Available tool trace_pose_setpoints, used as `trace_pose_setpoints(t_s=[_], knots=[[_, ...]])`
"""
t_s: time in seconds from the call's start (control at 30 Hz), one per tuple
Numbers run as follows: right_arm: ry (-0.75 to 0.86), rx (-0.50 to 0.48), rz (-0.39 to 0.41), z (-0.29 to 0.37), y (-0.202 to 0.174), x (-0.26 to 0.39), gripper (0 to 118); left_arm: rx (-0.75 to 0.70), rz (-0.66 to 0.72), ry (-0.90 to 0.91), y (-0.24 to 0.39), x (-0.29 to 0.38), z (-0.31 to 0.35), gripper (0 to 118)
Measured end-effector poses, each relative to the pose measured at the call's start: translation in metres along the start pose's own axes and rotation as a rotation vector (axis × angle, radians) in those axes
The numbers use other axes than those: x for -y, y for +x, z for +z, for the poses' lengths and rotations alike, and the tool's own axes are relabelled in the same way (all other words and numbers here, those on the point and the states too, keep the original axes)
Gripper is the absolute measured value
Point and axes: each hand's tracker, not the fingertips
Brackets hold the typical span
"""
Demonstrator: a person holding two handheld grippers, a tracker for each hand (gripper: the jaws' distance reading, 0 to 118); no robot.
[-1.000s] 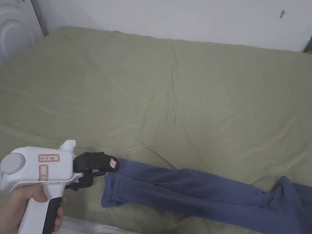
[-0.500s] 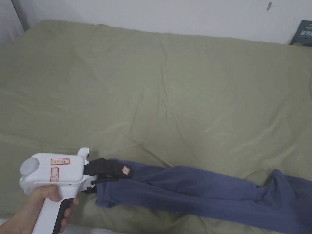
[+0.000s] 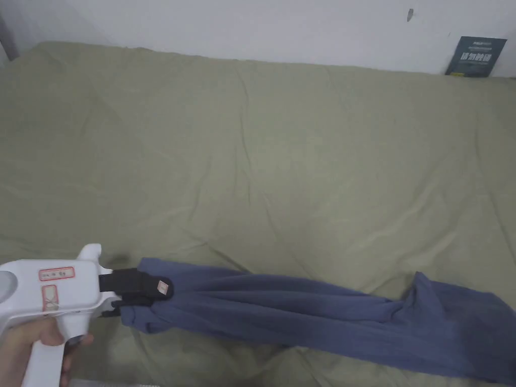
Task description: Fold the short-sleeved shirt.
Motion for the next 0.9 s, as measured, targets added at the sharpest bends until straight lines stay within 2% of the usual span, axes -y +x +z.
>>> trace_pose_setpoints(t_s=[0.17, 0.43, 0.6, 0.77, 0.9], knots=[[0.021, -0.012, 0.024, -0.001, 0.002, -0.010, 1, -0.075, -0.035, 0.109, 0.014, -0.001, 0.042, 7], [0.060, -0.024, 0.055, -0.003, 0.001, -0.017, 1, -0.179, -0.015, 0.194, 0.026, -0.004, 0.103, 7], [0.081, 0.019, 0.082, -0.003, 0.003, -0.014, 1, -0.260, -0.095, 0.127, 0.061, 0.005, 0.092, 7], [0.105, 0.159, 0.194, -0.003, 0.003, -0.006, 1, -0.330, -0.197, 0.050, 0.113, 0.016, 0.061, 7], [0.117, 0.206, 0.215, -0.001, 0.008, -0.001, 1, -0.382, -0.306, -0.030, 0.156, 0.026, 0.022, 7]])
